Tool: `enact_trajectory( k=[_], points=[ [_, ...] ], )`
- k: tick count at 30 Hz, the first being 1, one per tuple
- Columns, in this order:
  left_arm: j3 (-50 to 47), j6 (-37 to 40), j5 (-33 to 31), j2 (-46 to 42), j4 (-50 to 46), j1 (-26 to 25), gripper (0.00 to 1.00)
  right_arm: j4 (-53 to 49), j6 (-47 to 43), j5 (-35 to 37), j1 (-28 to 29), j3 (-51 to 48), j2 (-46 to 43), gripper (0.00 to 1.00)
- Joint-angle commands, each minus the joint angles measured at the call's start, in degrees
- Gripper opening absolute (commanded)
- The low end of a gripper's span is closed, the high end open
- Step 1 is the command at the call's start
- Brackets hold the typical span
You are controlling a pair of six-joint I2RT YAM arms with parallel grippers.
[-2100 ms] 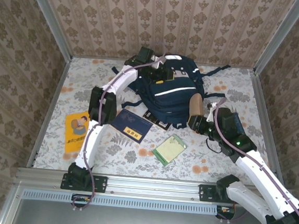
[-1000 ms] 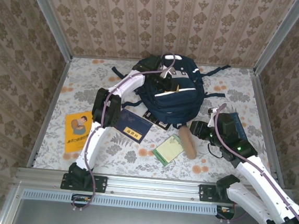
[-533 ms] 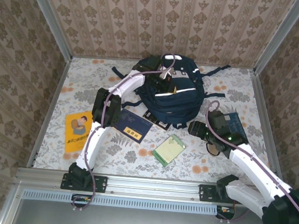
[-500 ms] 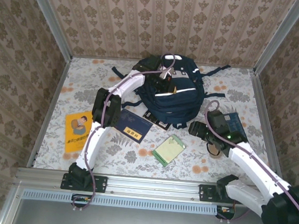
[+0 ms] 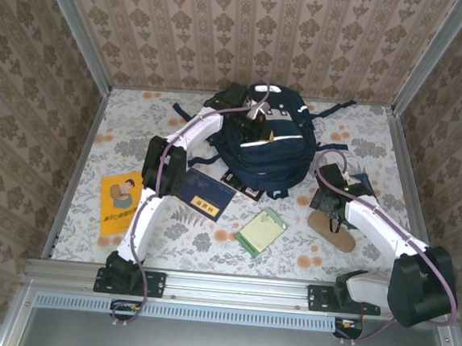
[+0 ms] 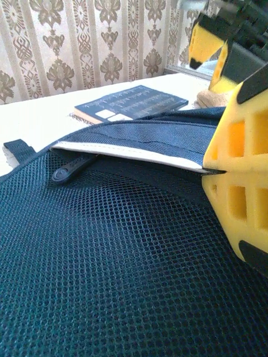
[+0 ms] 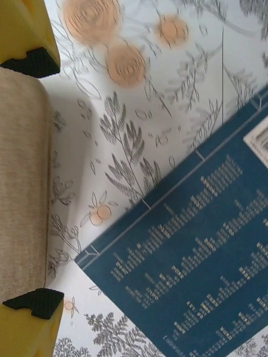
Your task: Pack the student bag
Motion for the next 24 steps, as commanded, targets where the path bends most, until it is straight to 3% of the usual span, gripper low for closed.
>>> enact_trajectory(
  k=[1, 4, 8, 15, 24],
  points=[
    [2.3, -2.9, 3.2, -2.3, 3.9, 0.7, 0.00, 2.9, -3.4, -2.1, -3.0, 1.1, 4.3, 1.00],
    [2.5, -4.3, 4.1, -2.4, 5.1, 1.2, 0.00, 5.0, -5.6, -10.4, -4.5, 1.8, 10.1, 1.00],
    [2.5, -4.8, 4.8, -2.5, 5.6, 1.6, 0.00, 5.7, -4.2, -16.4, -5.0, 1.6, 13.1, 1.00],
    [2.1, -5.3, 5.8, -3.1, 5.8, 2.7, 0.00, 3.1, -0.4, -23.8, -5.1, -2.2, 4.0, 1.00],
    [1.1, -5.8, 6.6, -3.8, 6.6, 3.2, 0.00, 2.6, 5.8, -31.0, -6.1, -7.5, -0.7, 1.00]
  ],
)
